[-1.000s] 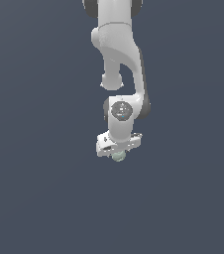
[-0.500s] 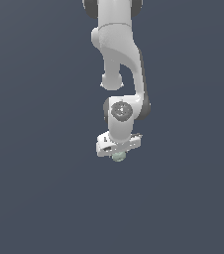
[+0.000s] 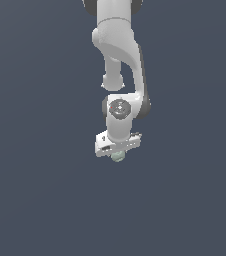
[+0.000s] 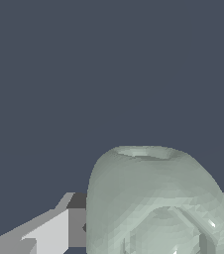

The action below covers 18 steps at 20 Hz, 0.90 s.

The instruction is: Pick up the object and move it to a goal position.

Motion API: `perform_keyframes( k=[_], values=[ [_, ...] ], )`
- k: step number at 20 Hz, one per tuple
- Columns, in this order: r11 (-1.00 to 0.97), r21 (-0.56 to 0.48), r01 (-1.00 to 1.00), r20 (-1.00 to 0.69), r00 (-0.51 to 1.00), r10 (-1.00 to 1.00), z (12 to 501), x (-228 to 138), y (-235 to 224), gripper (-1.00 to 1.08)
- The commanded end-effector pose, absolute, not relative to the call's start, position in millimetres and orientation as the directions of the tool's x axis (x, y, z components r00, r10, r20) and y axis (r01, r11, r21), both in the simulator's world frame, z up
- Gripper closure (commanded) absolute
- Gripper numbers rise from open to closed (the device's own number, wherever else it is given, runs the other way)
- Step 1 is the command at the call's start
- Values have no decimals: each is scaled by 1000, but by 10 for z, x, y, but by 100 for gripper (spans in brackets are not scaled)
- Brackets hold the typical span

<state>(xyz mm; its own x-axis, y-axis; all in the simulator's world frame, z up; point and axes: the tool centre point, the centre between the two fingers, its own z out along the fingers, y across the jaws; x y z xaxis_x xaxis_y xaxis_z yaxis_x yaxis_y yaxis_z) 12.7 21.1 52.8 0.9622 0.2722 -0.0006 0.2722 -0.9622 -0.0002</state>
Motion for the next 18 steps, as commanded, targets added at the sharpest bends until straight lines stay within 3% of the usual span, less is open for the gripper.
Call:
perform_keyframes(
  k=[1, 18],
  values=[
    [-962, 0, 271, 1, 962, 271, 644, 128, 125, 108],
    [-962, -1, 272, 1, 962, 272, 2093, 126, -921, 108]
  ],
)
